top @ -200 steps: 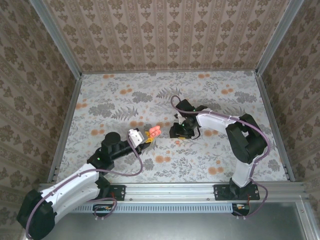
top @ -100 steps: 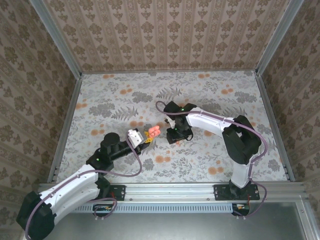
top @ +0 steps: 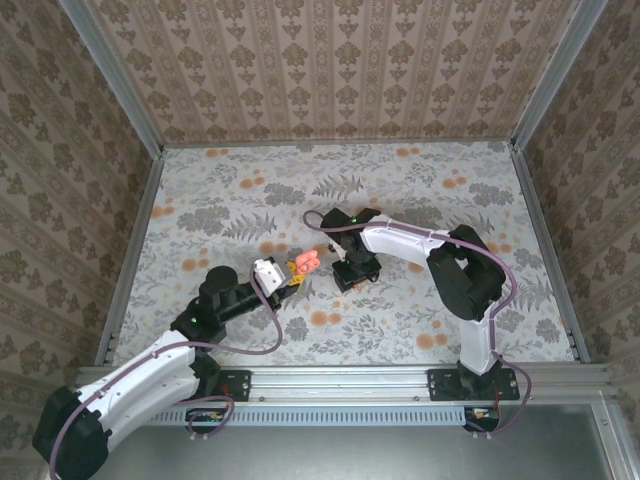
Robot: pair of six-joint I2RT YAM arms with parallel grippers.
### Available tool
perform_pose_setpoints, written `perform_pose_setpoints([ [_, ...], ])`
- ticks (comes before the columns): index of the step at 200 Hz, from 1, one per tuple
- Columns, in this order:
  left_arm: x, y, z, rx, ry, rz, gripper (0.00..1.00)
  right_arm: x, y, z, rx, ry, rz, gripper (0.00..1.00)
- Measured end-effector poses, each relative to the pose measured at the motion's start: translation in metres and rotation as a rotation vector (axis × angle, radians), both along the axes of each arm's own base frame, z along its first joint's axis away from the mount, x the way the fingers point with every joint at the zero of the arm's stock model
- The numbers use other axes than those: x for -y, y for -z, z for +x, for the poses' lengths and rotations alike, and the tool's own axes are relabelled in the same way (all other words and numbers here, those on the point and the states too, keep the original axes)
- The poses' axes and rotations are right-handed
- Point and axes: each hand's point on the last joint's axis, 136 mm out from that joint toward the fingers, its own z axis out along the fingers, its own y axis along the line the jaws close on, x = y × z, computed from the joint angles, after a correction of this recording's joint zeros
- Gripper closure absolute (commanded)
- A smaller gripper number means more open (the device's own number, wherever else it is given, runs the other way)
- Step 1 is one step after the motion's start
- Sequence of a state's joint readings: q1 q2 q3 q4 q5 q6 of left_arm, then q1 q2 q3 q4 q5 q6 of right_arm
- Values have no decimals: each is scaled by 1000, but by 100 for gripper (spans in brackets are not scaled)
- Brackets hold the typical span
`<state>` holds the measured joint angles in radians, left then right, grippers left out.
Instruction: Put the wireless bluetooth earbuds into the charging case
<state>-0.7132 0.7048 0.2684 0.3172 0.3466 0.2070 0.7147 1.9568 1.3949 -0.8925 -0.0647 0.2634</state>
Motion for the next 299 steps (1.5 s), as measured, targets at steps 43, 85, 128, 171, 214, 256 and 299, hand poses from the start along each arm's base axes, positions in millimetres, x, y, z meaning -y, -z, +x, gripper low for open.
perform_pose_setpoints([
  [43,-1,3,0,-9,-4,9,96,-2,4,4,2,-1,-7,59],
  [85,-1,5,0,-16,-4,15,96,0,11,3,-11,-1,-27,61],
  [128,-1,6,0,-20,-4,19,96,2,15,4,-14,0,-39,66],
  [171,-1,7,0,-20,-4,19,96,4,17,5,-10,1,-53,73],
  [214,-1,7,0,-21,-4,19,96,5,17,6,0,1,-62,79],
  [256,-1,10,0,-29,-4,26,96,4,8,10,40,4,-35,79],
  [299,3,18,4,-47,-2,40,96,3,-19,10,135,14,52,79],
])
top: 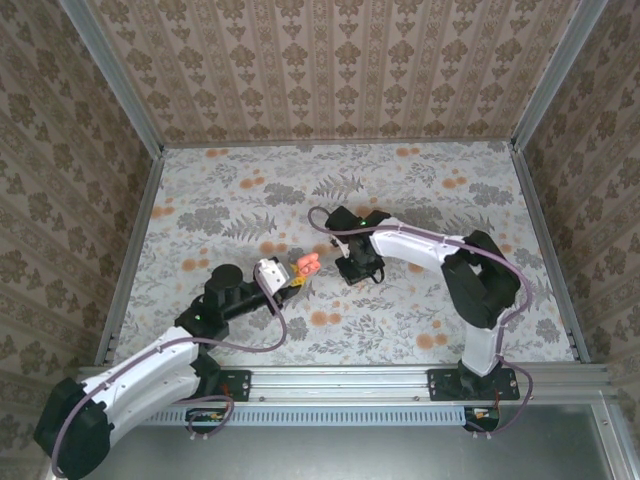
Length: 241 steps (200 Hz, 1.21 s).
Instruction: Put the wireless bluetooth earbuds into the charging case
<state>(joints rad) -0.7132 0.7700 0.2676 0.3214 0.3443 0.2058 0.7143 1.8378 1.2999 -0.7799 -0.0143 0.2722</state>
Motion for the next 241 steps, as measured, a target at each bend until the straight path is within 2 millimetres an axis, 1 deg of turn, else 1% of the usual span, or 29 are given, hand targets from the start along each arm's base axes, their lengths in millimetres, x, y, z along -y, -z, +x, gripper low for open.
perform_pose_setpoints([
  [21,3,3,2,-7,6,-10,96,-4,-23,1,73,-2,89,79],
  [60,9,11,2,-41,23,-34,96,-13,-73,5,222,-27,307,79],
  [71,11,11,3,-46,27,-42,96,-16,-87,6,262,-47,364,79],
  [94,14,8,3,-49,36,-66,96,-19,-110,9,331,-91,461,79],
  [120,18,4,3,-48,53,-91,96,-21,-135,4,406,-160,550,79],
  [147,22,1,1,-54,73,-112,96,-29,-162,-4,481,-250,644,79],
  [173,25,0,-1,-63,96,-129,96,-38,-174,-11,505,-325,709,79],
  [202,29,-2,-2,-75,116,-151,96,-45,-175,-19,505,-392,746,79],
  [241,31,-8,-4,-76,135,-178,96,-50,-178,-23,519,-440,763,79],
])
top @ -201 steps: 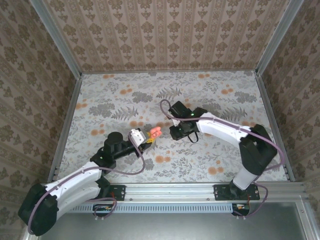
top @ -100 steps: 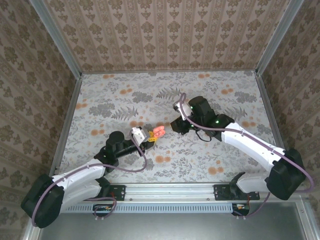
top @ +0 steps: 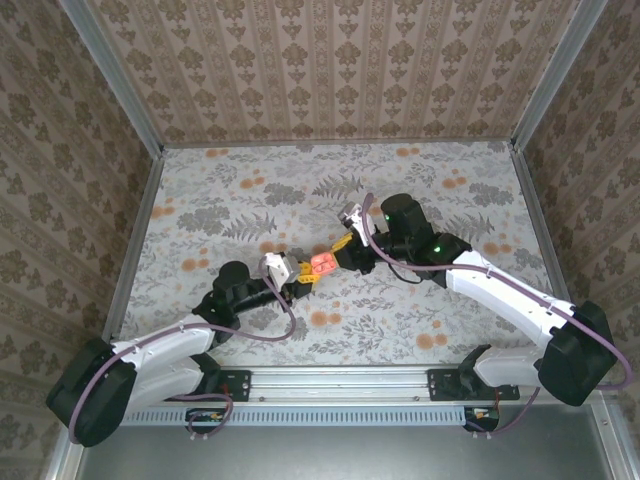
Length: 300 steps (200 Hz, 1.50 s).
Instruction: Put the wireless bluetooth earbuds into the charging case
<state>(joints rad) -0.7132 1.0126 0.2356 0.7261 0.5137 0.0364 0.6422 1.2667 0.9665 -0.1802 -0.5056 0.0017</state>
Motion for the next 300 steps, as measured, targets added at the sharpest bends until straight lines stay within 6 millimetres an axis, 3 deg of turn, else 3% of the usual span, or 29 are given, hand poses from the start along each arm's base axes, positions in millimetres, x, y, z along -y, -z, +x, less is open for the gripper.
perform_pose_setpoints([
  [221,-2,-13,-4,5,5,-37,96,-16,19,2,24,-46,-56,78],
  [282,-2,-15,-4,5,3,-41,96,-17,19,1,37,-56,-64,76],
  [300,-2,-14,-4,1,2,-40,96,-17,19,0,35,-61,-67,70],
])
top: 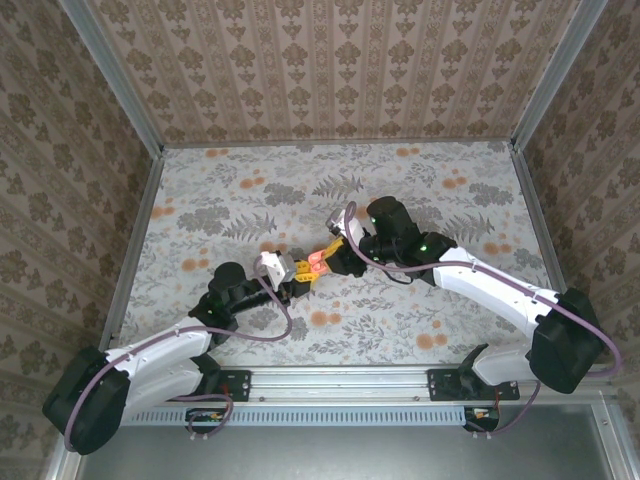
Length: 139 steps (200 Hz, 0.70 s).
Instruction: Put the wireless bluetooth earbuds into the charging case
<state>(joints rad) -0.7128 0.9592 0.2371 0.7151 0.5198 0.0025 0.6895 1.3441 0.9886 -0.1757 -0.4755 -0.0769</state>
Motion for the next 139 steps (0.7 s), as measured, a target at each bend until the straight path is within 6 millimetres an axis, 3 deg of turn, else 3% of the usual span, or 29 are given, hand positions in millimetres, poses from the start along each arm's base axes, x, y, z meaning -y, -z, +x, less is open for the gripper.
perform_pose_setpoints([
  [85,0,-1,2,-6,-8,3,96,-1,-2,-2,4,-5,4,56],
  [139,-1,-10,1,16,-7,-17,96,4,-25,-5,43,20,45,48],
])
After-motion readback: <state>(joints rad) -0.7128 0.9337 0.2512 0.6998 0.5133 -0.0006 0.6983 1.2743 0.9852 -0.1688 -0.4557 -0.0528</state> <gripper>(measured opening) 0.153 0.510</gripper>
